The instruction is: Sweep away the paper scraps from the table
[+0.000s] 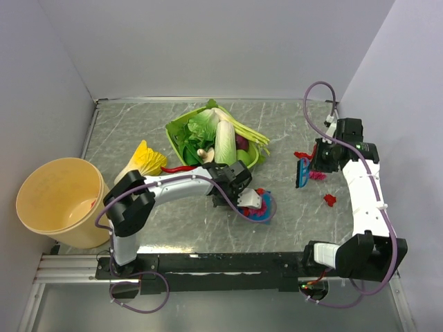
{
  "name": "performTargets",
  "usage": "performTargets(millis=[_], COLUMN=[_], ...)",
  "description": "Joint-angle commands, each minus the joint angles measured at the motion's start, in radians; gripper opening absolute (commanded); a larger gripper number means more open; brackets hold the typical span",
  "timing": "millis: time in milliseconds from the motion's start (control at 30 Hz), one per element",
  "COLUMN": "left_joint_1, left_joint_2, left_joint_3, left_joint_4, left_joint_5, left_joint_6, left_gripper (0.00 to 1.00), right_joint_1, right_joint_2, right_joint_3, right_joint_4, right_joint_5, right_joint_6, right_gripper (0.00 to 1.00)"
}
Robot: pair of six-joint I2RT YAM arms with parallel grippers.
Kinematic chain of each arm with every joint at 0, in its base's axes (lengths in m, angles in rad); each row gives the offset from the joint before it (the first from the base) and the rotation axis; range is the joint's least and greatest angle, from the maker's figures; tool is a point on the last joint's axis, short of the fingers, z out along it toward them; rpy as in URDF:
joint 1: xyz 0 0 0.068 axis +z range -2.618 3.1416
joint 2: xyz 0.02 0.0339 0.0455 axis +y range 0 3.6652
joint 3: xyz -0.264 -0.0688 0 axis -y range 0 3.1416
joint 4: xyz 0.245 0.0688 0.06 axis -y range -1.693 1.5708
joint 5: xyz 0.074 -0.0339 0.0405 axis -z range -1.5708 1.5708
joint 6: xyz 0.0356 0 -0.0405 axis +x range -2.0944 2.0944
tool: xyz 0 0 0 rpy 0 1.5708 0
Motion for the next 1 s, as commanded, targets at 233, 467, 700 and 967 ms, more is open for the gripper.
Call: performTargets(millis=[233,467,700,967], left_joint_1=[-0.043,-0.057,-0.063,-0.063], left_joint_2=[0.062,0.065,0.074,0.002], left_joint_3=[0.207,0.305,0.378,0.372], left_joint_4=[-0.100,-0.139,-0.199,-0.250], left_joint_5=[-0.023,-0.023,-0.036,-0.087], left_joint_6=[0.043,0.039,0.069,0.097], left_gripper=[0.01,0.01,0.01,0.01], right_joint_1=[-0.071,-0.101,-0.127,-0.149], right_joint_2=[0.071,0.083,0.110,0.114], right_joint_3=[0.114,0.132,0.179,0.170], right_joint_4=[0.053,0.068,0.059,0.071], right_joint_5=[-0.019,-0.042,-0.045,-0.068], right_joint_6=[0.030,0.050,0.047,0.058], right_gripper=[0.00,0.00,0.00,0.00])
